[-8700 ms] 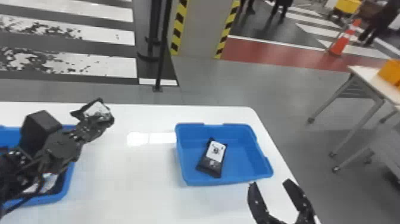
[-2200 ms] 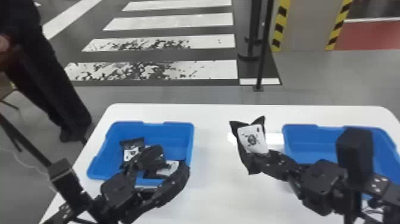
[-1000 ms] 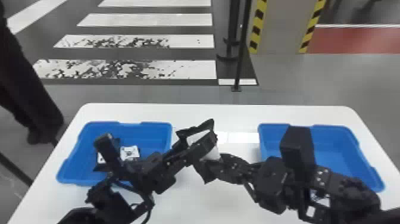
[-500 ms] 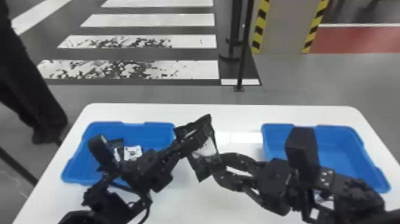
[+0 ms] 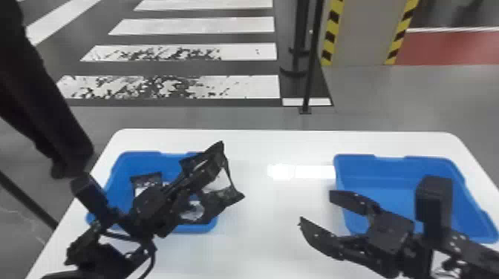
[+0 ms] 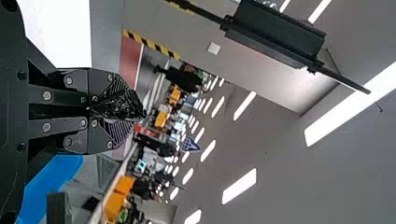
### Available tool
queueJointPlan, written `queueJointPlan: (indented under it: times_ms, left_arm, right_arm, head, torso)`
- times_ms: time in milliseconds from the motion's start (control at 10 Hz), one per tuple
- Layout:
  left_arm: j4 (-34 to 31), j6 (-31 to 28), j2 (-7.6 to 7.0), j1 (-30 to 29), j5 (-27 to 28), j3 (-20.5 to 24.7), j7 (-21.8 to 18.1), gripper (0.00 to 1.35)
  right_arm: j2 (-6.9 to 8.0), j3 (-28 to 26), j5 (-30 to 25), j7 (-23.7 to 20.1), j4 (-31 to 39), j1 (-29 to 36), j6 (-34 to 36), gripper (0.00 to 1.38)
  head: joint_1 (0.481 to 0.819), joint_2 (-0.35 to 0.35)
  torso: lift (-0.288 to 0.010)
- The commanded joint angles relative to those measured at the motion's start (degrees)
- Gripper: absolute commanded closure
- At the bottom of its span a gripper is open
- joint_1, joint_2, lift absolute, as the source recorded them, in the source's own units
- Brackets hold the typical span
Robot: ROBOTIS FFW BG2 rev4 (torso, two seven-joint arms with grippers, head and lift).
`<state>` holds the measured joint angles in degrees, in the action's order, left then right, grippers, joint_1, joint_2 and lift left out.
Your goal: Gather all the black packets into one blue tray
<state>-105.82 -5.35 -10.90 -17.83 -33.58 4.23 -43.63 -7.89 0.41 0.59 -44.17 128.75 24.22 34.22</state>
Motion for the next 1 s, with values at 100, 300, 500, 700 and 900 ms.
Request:
queueJointPlan:
  times_ms: [100, 300, 500, 700, 900]
  left_arm:
    - [0.00, 0.71, -0.70, 0.26, 11.53, 8.00, 0.04, 1.21]
    - [0.14, 0.71, -0.96, 3.07, 22.61, 13.03, 0.30, 1.18]
    - [1.54, 0.99, -0.70, 3.63, 27.75, 16.91, 1.80, 0.89]
    - [2.39, 1.84, 0.18, 1.10, 29.24, 21.02, 3.20, 0.08]
    - [2.11, 9.71, 1.32, -3.40, 25.81, 21.82, 3.73, 0.16]
  right_arm:
    - [1.30, -4.07, 3.41, 2.07, -0.72, 4.46, -2.02, 0.14]
    - [1.74, -4.30, 5.81, 2.95, -2.26, 5.30, -4.55, 0.14]
    - [3.41, -7.95, 7.76, 6.55, -0.43, 9.38, -7.36, 0.14]
    - [5.87, -12.98, 8.67, 11.04, 2.66, 14.16, -10.88, 0.15]
    - [7.95, -18.01, 9.24, 15.25, 4.35, 18.66, -17.07, 0.14]
  head:
    - [0.695, 0.094]
    - [0.695, 0.138]
    - [0.695, 0.204]
    - [0.695, 0.220]
    - [0.695, 0.207]
  torso:
    - [-0.110]
    - [-0.110]
    - [-0.110]
    - [-0.110]
    - [-0.110]
